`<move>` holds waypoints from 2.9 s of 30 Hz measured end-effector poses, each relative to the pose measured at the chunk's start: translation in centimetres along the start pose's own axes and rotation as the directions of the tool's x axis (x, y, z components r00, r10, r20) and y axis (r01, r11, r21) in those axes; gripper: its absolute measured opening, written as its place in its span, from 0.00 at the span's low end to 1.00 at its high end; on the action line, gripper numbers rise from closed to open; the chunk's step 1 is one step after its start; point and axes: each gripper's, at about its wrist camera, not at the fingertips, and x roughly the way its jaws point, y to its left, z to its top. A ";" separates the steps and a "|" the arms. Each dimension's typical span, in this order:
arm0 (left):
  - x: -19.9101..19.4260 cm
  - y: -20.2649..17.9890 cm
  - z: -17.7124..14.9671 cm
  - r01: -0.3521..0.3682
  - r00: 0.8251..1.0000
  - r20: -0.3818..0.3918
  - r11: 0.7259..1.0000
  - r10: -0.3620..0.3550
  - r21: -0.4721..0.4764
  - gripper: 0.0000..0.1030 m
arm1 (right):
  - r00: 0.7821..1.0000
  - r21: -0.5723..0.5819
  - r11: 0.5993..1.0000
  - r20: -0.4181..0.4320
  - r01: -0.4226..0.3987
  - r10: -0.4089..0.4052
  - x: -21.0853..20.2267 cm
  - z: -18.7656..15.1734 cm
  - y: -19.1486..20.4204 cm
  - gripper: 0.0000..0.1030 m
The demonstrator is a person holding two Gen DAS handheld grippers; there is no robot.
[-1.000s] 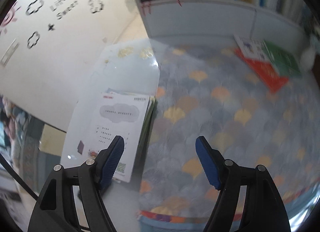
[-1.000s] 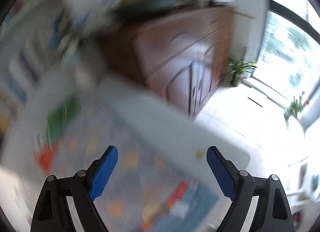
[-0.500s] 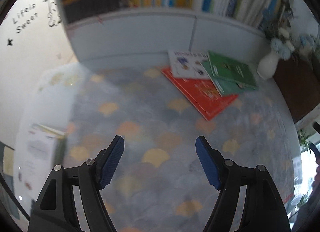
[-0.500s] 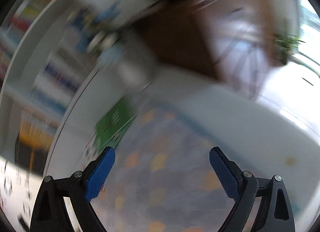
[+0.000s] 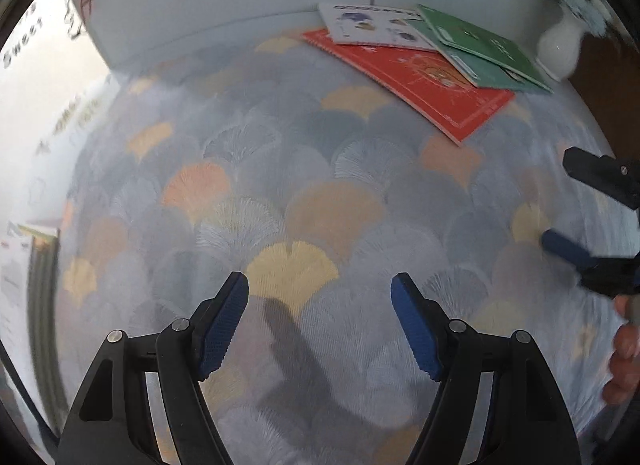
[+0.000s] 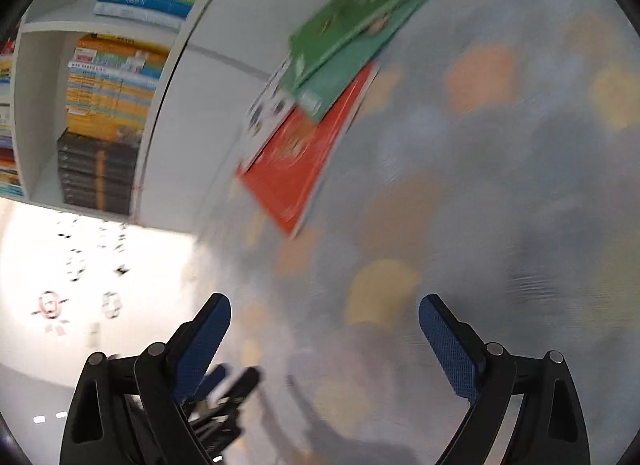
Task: Organize books
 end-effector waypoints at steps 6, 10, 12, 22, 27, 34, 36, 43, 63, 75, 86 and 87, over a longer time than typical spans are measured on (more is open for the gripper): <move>1.4 1.0 0.5 0.040 0.999 -0.025 0.995 -0.043 -0.091 0.70 | 0.981 0.124 0.973 0.024 -0.196 0.194 1.9 0.9 -0.5 0.96; 1.7 0.7 0.4 0.045 0.999 -0.024 0.995 -0.047 -0.094 0.70 | 0.959 0.249 0.926 0.047 -0.283 0.281 3.1 1.9 -0.7 1.00; 1.8 0.4 0.4 0.042 0.999 -0.026 0.996 -0.044 -0.075 0.70 | 0.947 0.335 0.888 0.038 -0.314 0.320 4.0 2.3 -0.8 1.00; 1.9 0.7 0.6 0.045 0.999 -0.015 0.995 -0.047 -0.087 0.72 | 0.972 0.396 0.888 0.077 -0.233 0.220 5.9 3.3 0.8 1.00; 1.9 0.7 0.4 0.044 0.999 -0.006 0.996 -0.044 -0.079 0.72 | 0.984 0.333 0.927 0.104 -0.172 0.145 7.6 4.1 2.9 1.00; 1.7 0.7 -0.1 0.040 0.999 -0.017 0.999 -0.040 -0.037 0.72 | 0.948 0.290 0.917 0.243 -0.274 0.206 7.7 4.2 2.9 1.00; 1.7 0.9 -0.2 0.020 0.999 -0.027 1.000 -0.020 -0.004 0.72 | 0.955 0.216 0.949 0.237 -0.230 0.178 8.1 4.4 3.5 0.75; 0.6 4.9 -0.9 0.056 0.996 -0.059 0.995 -0.061 -0.077 0.73 | 0.968 0.139 0.988 0.251 -0.067 0.031 8.9 4.2 3.4 0.18; -5.0 18.6 -9.7 0.150 0.982 -0.110 0.988 -0.152 -0.022 0.73 | 0.927 0.003 0.982 0.328 0.190 -0.180 6.5 -13.1 10.5 0.16; -6.9 22.3 -14.4 0.237 0.966 -0.078 0.965 -0.247 -0.114 0.73 | 0.920 -0.179 0.913 -0.078 0.367 -0.385 10.2 -24.6 13.2 0.38; -6.1 16.6 -13.6 0.226 0.970 -0.037 0.952 -0.238 -0.205 0.73 | 0.818 -0.417 0.711 0.179 0.566 -0.546 2.3 -21.5 12.8 0.58; -5.9 15.9 -13.5 0.204 0.976 -0.032 0.957 -0.215 -0.204 0.73 | 0.805 -0.425 0.690 0.205 0.586 -0.557 1.9 -20.7 12.4 0.62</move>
